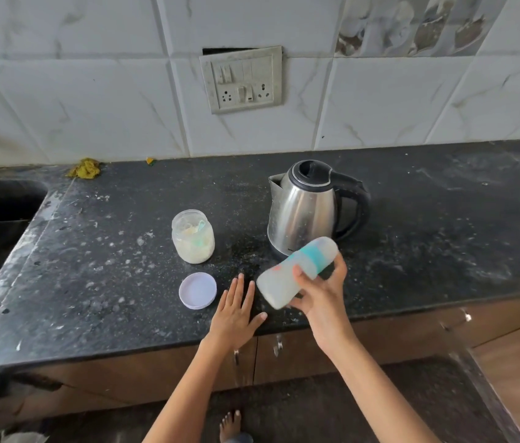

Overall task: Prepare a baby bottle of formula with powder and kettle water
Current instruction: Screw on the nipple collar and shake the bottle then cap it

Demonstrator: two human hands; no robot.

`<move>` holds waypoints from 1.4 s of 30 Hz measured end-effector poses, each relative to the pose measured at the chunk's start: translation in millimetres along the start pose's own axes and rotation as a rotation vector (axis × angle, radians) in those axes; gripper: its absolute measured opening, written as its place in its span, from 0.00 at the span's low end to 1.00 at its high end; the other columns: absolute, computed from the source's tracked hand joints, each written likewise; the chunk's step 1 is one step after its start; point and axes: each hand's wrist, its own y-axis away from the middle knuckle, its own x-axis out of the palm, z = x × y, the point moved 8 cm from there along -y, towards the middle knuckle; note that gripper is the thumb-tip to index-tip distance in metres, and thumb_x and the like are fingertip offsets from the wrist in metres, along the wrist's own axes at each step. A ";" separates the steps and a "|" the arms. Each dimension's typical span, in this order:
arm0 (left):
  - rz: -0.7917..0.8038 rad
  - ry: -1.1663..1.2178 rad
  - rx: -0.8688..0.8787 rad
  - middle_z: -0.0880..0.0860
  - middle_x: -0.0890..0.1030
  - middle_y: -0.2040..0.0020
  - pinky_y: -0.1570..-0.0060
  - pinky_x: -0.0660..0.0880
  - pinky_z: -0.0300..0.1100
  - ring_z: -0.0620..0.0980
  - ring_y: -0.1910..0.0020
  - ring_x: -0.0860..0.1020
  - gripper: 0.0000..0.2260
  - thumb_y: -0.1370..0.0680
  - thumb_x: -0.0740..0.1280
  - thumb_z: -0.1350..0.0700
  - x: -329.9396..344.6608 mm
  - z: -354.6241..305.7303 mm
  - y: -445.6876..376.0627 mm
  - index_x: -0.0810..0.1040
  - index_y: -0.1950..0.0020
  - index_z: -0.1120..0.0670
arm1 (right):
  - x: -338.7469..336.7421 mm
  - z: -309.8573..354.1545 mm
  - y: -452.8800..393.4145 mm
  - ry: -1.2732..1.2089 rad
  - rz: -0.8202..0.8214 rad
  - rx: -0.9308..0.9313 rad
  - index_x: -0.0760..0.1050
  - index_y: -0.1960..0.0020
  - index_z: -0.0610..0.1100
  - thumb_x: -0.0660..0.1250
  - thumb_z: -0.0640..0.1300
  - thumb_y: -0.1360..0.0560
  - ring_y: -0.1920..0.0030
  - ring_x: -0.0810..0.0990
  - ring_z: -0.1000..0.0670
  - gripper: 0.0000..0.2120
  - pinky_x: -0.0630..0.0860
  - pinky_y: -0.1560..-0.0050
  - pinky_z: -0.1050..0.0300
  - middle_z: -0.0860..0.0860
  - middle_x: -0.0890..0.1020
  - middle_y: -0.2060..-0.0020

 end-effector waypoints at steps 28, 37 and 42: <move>0.042 -0.122 -0.041 0.57 0.33 0.23 0.25 0.39 0.50 0.55 0.23 0.35 0.32 0.18 0.47 0.42 -0.8 -2.1 1.1 0.35 0.23 0.55 | 7.6 -10.3 7.6 0.225 -0.104 0.126 0.57 0.28 0.61 0.75 0.50 0.37 0.45 0.79 0.50 0.44 0.81 0.55 0.53 0.49 0.75 0.42; 0.080 -0.129 -0.027 0.58 0.33 0.23 0.26 0.37 0.50 0.56 0.24 0.34 0.33 0.18 0.49 0.42 -0.8 -3.0 1.1 0.35 0.23 0.56 | 4.6 -27.5 11.4 0.092 -0.008 0.350 0.63 0.32 0.56 0.70 0.41 0.27 0.41 0.79 0.41 0.28 0.82 0.50 0.46 0.41 0.76 0.41; 0.037 -0.131 0.002 0.55 0.29 0.27 0.26 0.39 0.50 0.56 0.23 0.36 0.38 0.28 0.34 0.36 -2.8 -5.3 -0.2 0.35 0.23 0.56 | 12.0 -11.6 9.9 0.189 0.155 0.317 0.57 0.31 0.60 0.67 0.31 0.26 0.45 0.80 0.46 0.35 0.82 0.56 0.49 0.44 0.77 0.45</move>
